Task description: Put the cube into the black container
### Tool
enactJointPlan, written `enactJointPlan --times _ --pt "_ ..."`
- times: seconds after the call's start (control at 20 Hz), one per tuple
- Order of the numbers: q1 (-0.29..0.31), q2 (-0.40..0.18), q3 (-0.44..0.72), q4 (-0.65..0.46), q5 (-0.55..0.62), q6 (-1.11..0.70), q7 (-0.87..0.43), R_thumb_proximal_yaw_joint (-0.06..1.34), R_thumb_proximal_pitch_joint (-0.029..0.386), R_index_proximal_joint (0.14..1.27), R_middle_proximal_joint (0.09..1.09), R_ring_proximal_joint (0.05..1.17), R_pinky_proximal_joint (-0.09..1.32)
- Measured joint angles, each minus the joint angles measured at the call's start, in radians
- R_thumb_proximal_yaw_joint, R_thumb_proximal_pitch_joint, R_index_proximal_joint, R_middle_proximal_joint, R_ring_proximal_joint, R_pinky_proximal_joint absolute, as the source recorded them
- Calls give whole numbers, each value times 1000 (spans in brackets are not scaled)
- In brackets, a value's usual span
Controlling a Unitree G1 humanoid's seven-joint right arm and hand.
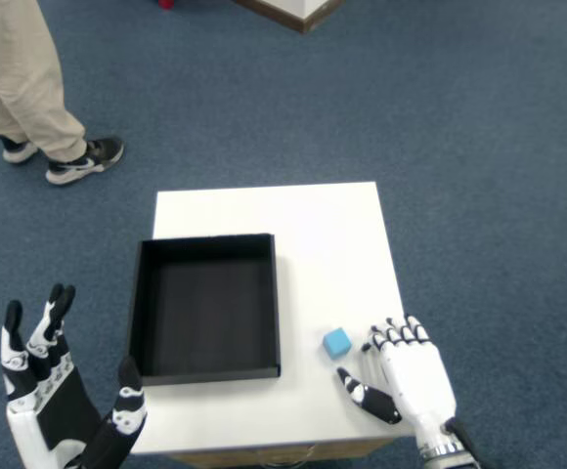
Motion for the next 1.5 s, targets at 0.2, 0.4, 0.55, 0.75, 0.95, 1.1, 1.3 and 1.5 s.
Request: enactJointPlan --times 0.2,0.4,0.55,0.75,0.95,1.1,1.3,1.5 --pt "-7 0 -1 -1 -1 20 19 452 -7 632 367 290 177" --pt "-13 22 -6 -1 -1 50 23 423 -12 613 354 287 177" --pt "-13 26 -11 -8 -1 56 31 406 -14 609 347 284 170" --pt "-13 30 -12 -42 -12 61 31 373 -15 606 334 274 152" --pt "-12 32 -12 -76 -35 60 -6 342 -16 599 324 263 131" --pt "-11 32 -14 -81 -44 59 -25 328 -16 597 319 259 123" --pt "-11 34 -16 -104 -49 59 -25 315 -17 600 315 254 111" --pt "-11 34 -17 -106 -56 59 -28 307 -16 612 318 256 105"
